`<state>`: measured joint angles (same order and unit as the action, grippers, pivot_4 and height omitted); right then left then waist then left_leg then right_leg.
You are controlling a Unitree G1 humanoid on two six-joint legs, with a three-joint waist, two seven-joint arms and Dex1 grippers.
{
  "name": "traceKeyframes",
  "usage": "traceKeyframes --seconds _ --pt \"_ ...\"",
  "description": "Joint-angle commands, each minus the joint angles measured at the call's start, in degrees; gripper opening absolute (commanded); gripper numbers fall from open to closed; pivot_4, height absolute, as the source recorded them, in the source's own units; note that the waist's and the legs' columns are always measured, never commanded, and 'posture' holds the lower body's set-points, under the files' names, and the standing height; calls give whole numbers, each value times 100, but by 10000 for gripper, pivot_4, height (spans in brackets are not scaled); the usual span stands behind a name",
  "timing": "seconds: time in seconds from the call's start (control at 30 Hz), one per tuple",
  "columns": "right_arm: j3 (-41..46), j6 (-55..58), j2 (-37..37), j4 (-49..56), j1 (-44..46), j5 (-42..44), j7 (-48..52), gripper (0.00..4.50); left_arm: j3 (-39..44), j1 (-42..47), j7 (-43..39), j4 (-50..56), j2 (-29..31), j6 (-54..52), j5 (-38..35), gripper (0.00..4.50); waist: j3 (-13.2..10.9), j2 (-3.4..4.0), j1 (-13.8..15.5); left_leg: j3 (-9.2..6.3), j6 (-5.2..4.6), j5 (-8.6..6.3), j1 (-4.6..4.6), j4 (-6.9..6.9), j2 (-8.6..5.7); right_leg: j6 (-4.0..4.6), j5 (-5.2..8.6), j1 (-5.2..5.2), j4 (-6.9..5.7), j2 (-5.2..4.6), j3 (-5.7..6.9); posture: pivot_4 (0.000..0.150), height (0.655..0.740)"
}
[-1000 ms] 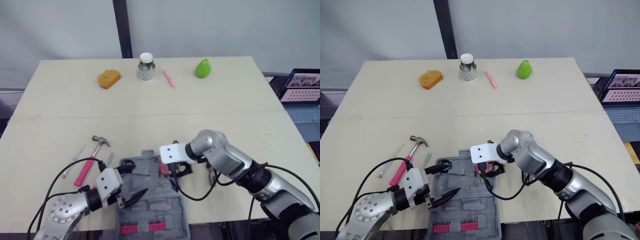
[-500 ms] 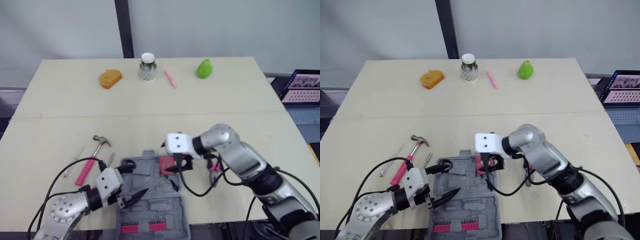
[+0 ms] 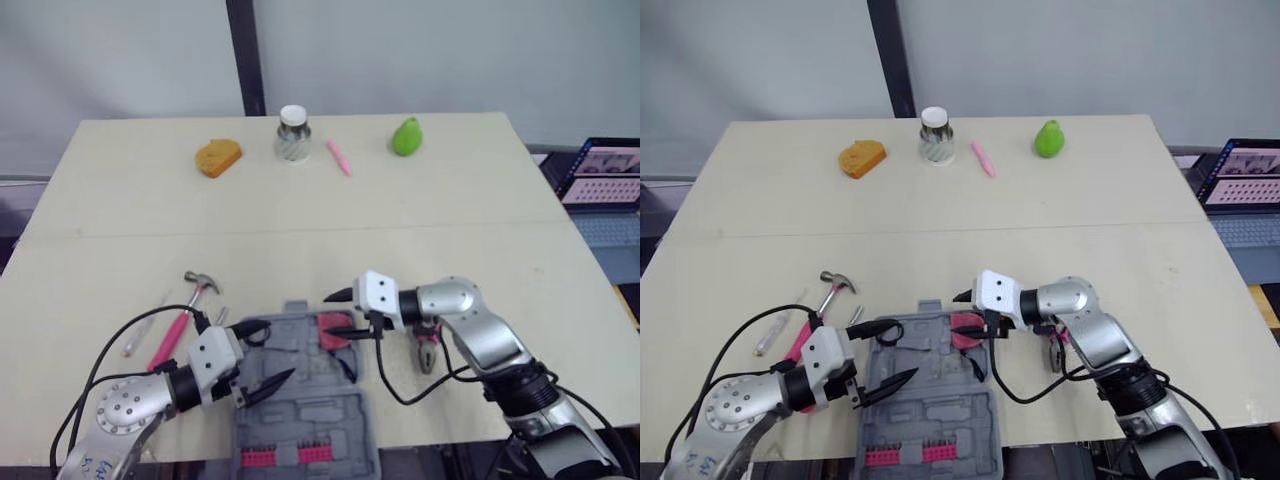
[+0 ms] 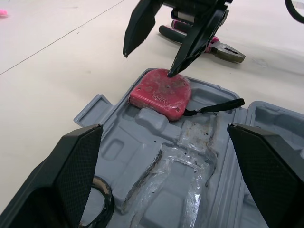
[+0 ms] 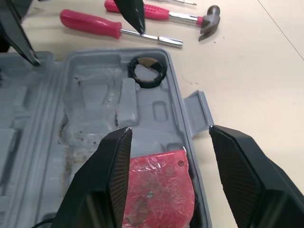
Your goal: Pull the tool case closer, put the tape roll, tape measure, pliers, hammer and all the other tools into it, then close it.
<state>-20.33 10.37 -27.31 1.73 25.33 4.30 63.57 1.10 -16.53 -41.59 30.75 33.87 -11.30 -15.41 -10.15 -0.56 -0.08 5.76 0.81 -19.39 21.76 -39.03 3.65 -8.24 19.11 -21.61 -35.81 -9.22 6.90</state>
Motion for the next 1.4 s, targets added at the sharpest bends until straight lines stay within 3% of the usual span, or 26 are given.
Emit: traceKeyframes --seconds 0.03,0.13,0.6,0.77,0.8,0.93,1.07,1.17,1.33,1.4 --pt "-34 -405 21 -128 -104 -67 -73 15064 13 -44 -39 151 31 19 -72 45000 0 0 -6 0 0 0 0 0 0 0 0 0 0 0 0 1500 7400" --pt "-38 -466 49 -207 -119 -92 -113 514 31 -83 -32 192 38 2 -74 45000 0 1 -12 0 0 0 0 0 1 0 0 0 -1 0 0 1500 7400" --pt "-28 -277 55 -145 -123 -10 -59 514 17 -83 -23 191 43 4 -68 45000 0 1 -10 0 0 0 0 0 1 0 0 0 -1 0 -1 1500 7400" --pt "17 -275 77 -170 -96 5 -92 23336 9 -55 -26 175 42 3 -65 45000 0 1 -9 0 0 0 0 0 1 0 0 -1 -1 0 -1 1500 7400" --pt "7 -240 62 -151 -91 23 -50 23336 6 -48 -26 167 42 3 -62 45000 0 1 -7 0 0 0 0 0 1 0 0 -1 -1 0 -1 1500 7400" --pt "-11 -288 47 -140 -95 10 -47 37532 -5 -11 -22 146 39 2 -49 45000 0 1 -9 0 0 0 0 0 1 0 0 0 -1 0 -1 1500 7400" --pt "22 -281 76 -72 -126 90 -45 37532 -11 0 -12 145 34 -8 -45 45000 0 1 -11 0 0 0 0 0 1 0 0 -1 -1 0 -1 1500 7400" --pt "30 -353 77 -120 -104 66 -82 28069 -8 2 -2 144 31 -15 -45 45000 0 1 -9 0 0 0 0 0 1 0 0 -1 -1 0 -1 1500 7400" --pt "12 -367 78 -168 -65 21 -109 3684 -10 9 10 145 21 -20 -48 45000 0 1 -10 0 0 0 0 0 1 0 0 -1 -1 0 -1 1500 7400" --pt "1 -332 73 -159 -62 45 -71 3684 -13 13 14 145 18 -22 -48 45000 0 1 -10 0 0 0 0 0 1 0 0 -1 -1 0 -1 1500 7400"
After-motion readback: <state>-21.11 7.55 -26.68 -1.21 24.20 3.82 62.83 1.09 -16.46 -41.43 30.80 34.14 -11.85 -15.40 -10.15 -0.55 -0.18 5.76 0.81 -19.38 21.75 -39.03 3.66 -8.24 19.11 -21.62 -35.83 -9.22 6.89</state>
